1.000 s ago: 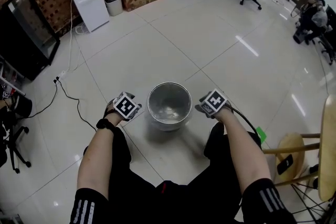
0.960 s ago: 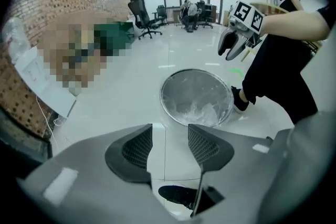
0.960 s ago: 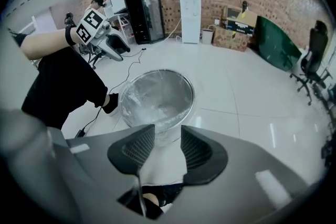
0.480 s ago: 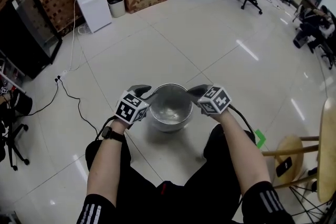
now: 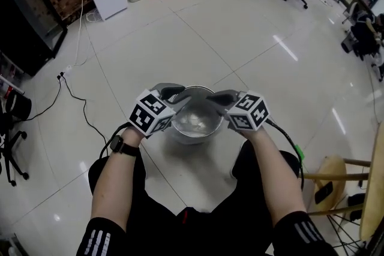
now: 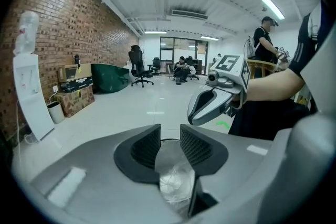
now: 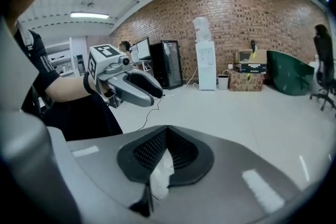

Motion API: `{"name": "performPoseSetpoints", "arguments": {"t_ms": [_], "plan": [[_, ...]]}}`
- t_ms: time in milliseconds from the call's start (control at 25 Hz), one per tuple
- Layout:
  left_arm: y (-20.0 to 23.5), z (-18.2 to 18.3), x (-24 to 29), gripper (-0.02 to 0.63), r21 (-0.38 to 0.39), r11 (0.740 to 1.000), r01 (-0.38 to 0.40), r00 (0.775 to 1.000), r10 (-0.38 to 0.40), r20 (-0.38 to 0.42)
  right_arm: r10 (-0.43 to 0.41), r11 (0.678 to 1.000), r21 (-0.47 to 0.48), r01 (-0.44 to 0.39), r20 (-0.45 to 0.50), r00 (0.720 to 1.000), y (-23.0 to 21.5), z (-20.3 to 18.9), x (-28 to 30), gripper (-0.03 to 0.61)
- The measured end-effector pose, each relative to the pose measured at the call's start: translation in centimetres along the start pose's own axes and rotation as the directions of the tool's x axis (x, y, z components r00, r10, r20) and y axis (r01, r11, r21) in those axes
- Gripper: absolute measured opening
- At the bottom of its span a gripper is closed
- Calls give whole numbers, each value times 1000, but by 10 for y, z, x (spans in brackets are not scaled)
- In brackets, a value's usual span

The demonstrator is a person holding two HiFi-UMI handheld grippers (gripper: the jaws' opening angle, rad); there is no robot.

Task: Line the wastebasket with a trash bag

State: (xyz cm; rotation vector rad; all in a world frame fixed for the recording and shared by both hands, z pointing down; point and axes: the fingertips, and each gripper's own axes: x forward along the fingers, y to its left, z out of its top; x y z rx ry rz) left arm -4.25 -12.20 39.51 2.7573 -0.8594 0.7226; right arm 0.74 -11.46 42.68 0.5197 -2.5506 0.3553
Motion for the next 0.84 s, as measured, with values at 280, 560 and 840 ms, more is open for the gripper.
{"name": "performPoseSetpoints", "arguments": {"t_ms": [280, 560, 840], "plan": [[7, -22, -6, 112, 48, 999, -2, 997, 5, -73, -15, 1000, -27, 14, -8, 1000, -8, -4, -16, 6], [11, -20, -3, 112, 54, 998, -10, 998, 14, -62, -39, 999, -12, 39, -20, 999, -16, -12, -20, 6], [2, -23, 5, 112, 80, 997, 4, 996, 3, -90, -62, 998, 5, 62, -36, 997, -27, -21, -26, 6]]}}
